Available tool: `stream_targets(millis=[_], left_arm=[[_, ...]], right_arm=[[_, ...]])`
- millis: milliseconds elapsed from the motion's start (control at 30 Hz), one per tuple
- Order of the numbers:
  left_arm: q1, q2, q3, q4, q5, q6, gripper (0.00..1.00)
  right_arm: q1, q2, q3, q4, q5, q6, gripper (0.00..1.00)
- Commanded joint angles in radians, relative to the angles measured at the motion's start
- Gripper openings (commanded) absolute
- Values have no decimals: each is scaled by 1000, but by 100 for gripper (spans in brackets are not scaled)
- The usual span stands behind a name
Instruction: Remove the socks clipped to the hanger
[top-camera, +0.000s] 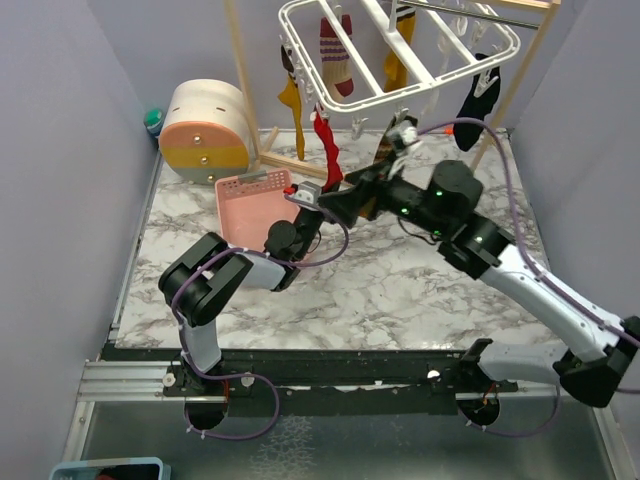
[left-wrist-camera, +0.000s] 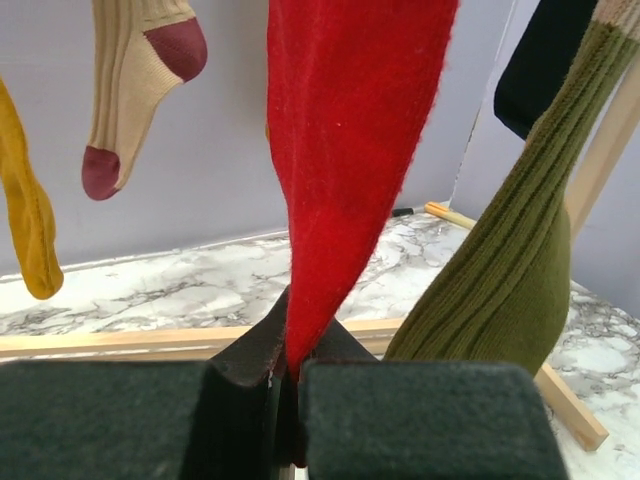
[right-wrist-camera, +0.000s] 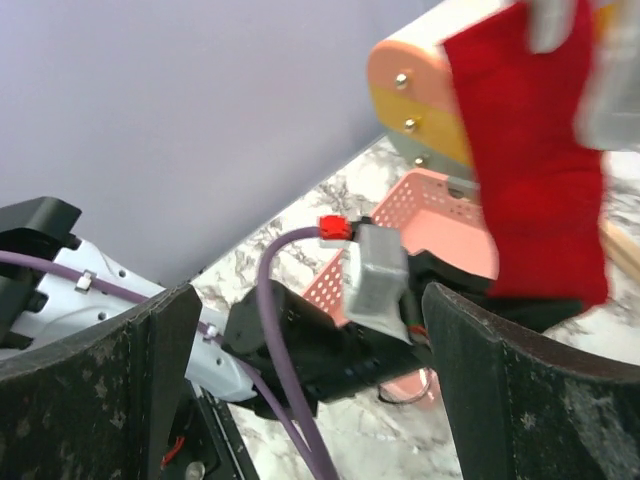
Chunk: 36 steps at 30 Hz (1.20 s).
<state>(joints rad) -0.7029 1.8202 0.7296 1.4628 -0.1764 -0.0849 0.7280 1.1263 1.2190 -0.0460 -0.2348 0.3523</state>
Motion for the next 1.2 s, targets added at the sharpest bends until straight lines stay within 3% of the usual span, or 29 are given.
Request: stream_targets(millis=[0,300,633,1167], left_arm=[[-6,4,25,-30,-43,5,0],[-5,-15,37,-94,-41,5,0],[-12,-2,41,-90,-38,-11,0],[-12,5,37,-87,-28,1,0]], right_arm=[[124,127,101,28,271,-133,100],[125,204,145,226,545,-197,100],[125,319,213,396,591,-242,98],[141,427,184,690,724,-343,83]])
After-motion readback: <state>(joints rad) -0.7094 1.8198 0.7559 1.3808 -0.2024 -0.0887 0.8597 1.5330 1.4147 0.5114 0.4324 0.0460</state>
